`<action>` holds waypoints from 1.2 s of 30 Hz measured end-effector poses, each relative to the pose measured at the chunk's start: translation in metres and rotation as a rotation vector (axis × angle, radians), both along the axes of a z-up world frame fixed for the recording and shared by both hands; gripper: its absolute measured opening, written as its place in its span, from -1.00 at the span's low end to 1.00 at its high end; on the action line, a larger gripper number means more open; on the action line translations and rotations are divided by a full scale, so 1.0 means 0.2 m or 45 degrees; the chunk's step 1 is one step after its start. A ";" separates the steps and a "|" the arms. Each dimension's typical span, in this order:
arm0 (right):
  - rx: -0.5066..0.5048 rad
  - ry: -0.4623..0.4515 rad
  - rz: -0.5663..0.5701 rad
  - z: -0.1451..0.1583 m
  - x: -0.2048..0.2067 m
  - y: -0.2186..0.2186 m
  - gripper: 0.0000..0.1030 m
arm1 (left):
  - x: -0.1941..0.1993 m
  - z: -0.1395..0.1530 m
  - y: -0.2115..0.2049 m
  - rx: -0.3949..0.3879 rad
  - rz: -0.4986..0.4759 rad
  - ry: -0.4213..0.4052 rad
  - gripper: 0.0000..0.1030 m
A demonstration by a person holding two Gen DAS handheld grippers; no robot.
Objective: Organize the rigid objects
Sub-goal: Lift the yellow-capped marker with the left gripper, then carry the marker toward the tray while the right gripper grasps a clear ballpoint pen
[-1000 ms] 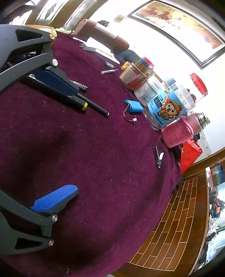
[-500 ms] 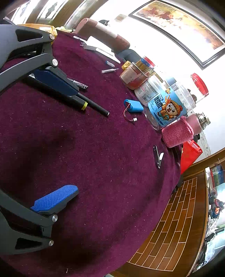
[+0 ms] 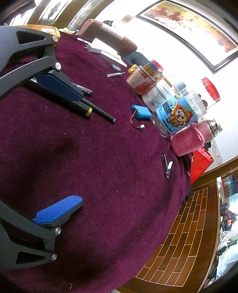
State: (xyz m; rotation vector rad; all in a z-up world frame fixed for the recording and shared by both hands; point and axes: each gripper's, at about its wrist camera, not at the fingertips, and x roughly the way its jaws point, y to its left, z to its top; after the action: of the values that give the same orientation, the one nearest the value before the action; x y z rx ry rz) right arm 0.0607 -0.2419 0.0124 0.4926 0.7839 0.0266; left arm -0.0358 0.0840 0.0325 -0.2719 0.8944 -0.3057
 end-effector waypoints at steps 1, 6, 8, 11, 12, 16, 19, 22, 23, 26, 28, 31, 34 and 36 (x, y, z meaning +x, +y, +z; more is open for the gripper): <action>0.005 -0.004 -0.002 0.00 0.00 0.00 0.96 | -0.03 0.03 0.02 -0.017 0.003 -0.024 -0.76; 0.040 -0.026 -0.024 0.00 -0.02 -0.03 0.96 | -0.21 0.23 0.15 -0.156 -0.008 -0.174 -0.75; 0.032 -0.023 -0.032 0.00 -0.01 -0.02 0.96 | -0.30 0.31 0.20 -0.194 -0.021 -0.250 -0.75; -0.027 0.005 -0.036 0.00 0.00 0.01 0.97 | -0.43 0.39 0.28 -0.241 -0.042 -0.340 -0.75; -0.051 0.019 -0.035 0.00 0.01 0.02 0.97 | -0.46 0.40 0.31 -0.250 -0.051 -0.353 -0.75; -0.323 0.197 0.003 0.03 0.05 0.13 0.47 | -0.56 0.41 0.44 -0.285 -0.049 -0.378 -0.75; -0.266 0.165 0.082 0.15 0.00 0.21 0.39 | -0.56 0.37 0.55 -0.334 -0.016 -0.369 -0.75; -0.286 0.136 0.153 0.27 0.00 0.36 0.39 | -0.56 0.32 0.64 -0.372 0.017 -0.369 -0.75; -0.305 0.137 0.205 0.29 0.03 0.44 0.39 | -0.58 0.30 0.66 -0.378 0.023 -0.368 -0.75; -0.314 0.175 0.300 0.26 0.11 0.60 0.27 | -0.61 0.27 0.71 -0.387 0.034 -0.361 -0.75; -0.286 0.198 0.336 0.23 0.15 0.66 0.16 | -0.63 0.25 0.76 -0.384 0.059 -0.358 -0.75; -0.313 0.243 0.329 0.18 0.26 0.73 0.15 | -0.65 0.24 0.82 -0.392 0.093 -0.352 -0.75; -0.344 0.309 0.291 0.12 0.37 0.76 0.15 | -0.68 0.21 0.89 -0.395 0.128 -0.350 -0.75; -0.408 0.345 0.252 0.08 0.41 0.77 0.15 | -0.69 0.19 0.92 -0.397 0.146 -0.344 -0.75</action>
State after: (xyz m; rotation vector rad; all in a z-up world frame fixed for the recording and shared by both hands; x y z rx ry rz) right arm 0.1428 -0.0870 0.0284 0.1128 1.0787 0.0174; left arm -0.1730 0.2685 0.0705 -0.5547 0.5603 -0.3661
